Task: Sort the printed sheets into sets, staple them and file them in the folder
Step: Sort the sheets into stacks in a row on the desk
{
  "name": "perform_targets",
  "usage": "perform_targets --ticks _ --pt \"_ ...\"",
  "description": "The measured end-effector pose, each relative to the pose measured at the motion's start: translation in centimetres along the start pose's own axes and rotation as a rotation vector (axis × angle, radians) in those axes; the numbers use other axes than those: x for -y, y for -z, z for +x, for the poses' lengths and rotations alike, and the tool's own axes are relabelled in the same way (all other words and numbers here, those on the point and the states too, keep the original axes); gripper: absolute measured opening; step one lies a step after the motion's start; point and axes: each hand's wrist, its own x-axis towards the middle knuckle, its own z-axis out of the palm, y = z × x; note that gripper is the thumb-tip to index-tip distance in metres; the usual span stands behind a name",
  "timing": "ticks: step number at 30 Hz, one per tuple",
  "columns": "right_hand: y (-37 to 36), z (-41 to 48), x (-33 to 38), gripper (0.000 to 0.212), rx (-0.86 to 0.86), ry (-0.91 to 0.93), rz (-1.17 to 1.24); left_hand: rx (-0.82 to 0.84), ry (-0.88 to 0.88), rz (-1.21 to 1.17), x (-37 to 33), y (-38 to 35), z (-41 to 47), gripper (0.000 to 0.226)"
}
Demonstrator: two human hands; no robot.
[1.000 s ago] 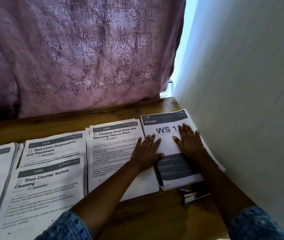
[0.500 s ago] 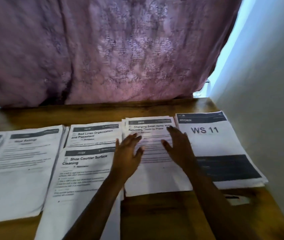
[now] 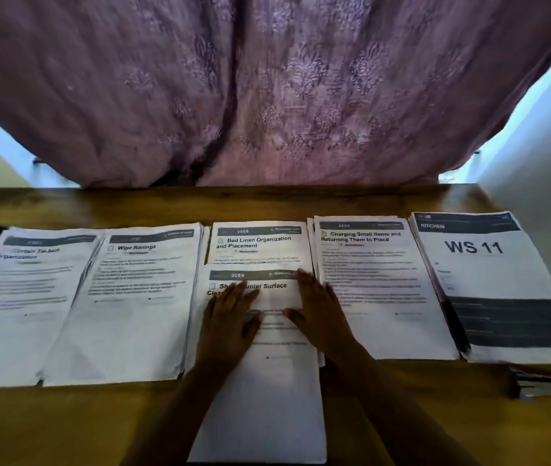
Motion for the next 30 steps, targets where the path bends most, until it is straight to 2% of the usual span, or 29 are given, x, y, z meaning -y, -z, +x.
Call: perform_targets --ticks 8,13,16,21,23,25,27,30 --pt "0.9 -0.2 1.3 0.083 0.018 -0.041 0.034 -0.002 0.003 -0.042 -0.1 -0.1 0.2 0.063" --pt "1.4 -2.1 3.5 0.081 -0.222 -0.242 0.343 0.018 -0.003 -0.147 0.2 -0.1 0.1 0.066" --pt "1.5 -3.1 4.4 0.081 -0.241 -0.2 0.422 -0.003 0.032 -0.405 0.5 0.4 0.3 0.059" --pt "5.6 -3.9 5.0 0.067 -0.423 -0.217 0.58 -0.163 0.169 -0.854 1.2 4.4 1.1 0.073" --pt "7.4 -3.5 5.4 0.066 -0.512 -0.221 0.714 -0.116 0.215 -1.052 1.4 6.8 1.7 0.071" --pt "8.4 -2.1 6.4 0.068 -0.531 -0.243 0.764 -0.055 0.348 -1.211 2.4 9.2 2.2 0.065" --pt "8.5 -0.2 8.3 0.069 -0.526 -0.201 0.775 -0.069 0.431 -1.192 4.8 11.5 2.5 0.05" --pt "7.0 3.1 12.8 0.064 -0.501 -0.003 0.776 -0.191 0.49 -1.073 9.7 15.7 2.0 0.035"
